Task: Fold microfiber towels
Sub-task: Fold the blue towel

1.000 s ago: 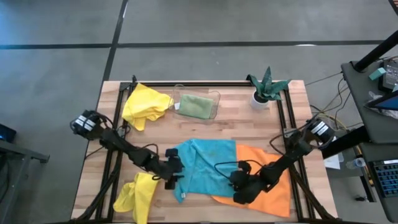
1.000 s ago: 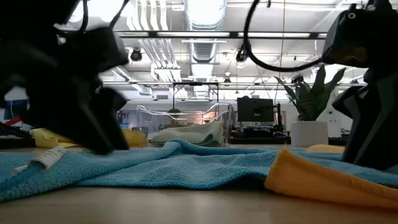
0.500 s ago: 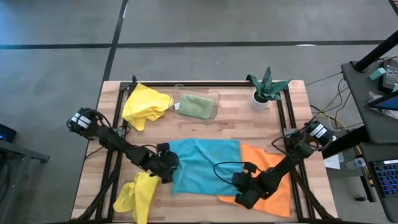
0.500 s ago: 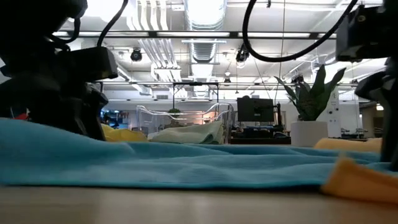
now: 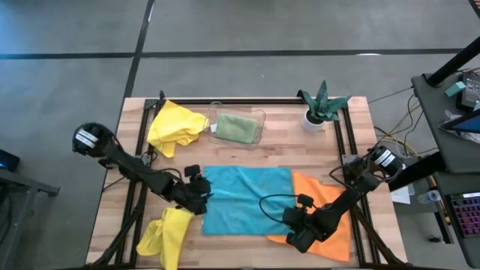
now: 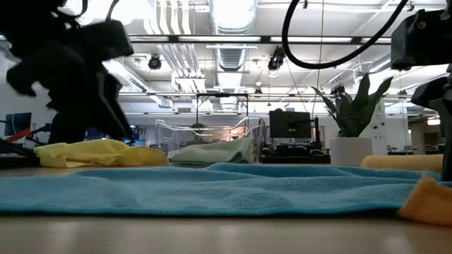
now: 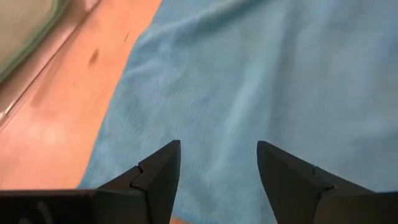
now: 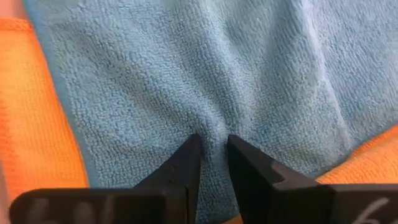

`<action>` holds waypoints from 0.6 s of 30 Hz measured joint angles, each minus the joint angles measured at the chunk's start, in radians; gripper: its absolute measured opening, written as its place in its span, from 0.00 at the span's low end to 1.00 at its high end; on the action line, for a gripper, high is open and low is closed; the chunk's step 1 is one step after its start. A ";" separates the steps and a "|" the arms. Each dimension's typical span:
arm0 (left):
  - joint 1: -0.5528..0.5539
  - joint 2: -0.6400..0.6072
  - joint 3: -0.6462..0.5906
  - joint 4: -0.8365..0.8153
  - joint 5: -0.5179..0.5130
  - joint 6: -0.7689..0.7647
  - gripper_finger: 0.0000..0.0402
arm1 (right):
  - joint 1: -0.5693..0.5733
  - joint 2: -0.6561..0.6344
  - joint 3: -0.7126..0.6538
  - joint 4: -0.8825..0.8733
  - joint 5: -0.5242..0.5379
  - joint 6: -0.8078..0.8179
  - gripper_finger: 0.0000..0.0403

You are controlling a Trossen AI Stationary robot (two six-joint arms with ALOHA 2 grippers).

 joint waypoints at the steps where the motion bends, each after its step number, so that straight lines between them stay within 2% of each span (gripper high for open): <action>1: -0.005 -0.009 0.006 0.003 0.001 0.001 0.49 | 0.000 0.000 0.005 0.000 0.000 -0.008 0.18; 9: -0.111 -0.019 0.100 0.039 0.023 0.116 0.49 | 0.003 0.000 0.045 0.003 0.023 -0.023 0.19; 12: -0.161 0.016 0.147 -0.011 0.132 0.162 0.49 | 0.007 0.000 0.067 -0.002 0.057 -0.042 0.20; 18: -0.266 0.134 0.236 -0.066 0.155 0.157 0.49 | 0.007 0.000 0.144 -0.002 0.121 -0.109 0.19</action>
